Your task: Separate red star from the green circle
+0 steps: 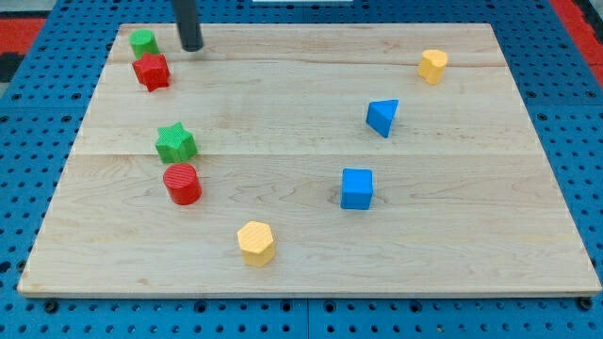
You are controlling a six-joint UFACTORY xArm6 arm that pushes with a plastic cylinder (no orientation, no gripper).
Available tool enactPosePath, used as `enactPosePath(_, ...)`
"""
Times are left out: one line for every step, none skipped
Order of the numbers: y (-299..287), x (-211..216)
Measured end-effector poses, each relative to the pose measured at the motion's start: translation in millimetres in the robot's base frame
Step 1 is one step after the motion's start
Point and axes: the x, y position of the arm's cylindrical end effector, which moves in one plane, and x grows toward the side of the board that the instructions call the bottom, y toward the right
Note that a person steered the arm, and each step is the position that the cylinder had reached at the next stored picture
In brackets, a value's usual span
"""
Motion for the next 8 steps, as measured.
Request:
enactPosePath(-26,39)
enactPosePath(-45,65)
enactPosePath(-49,72)
enactPosePath(-108,73)
enactPosePath(-126,84)
enactPosePath(-72,121)
enactPosePath(-30,111)
enactPosePath(-23,110)
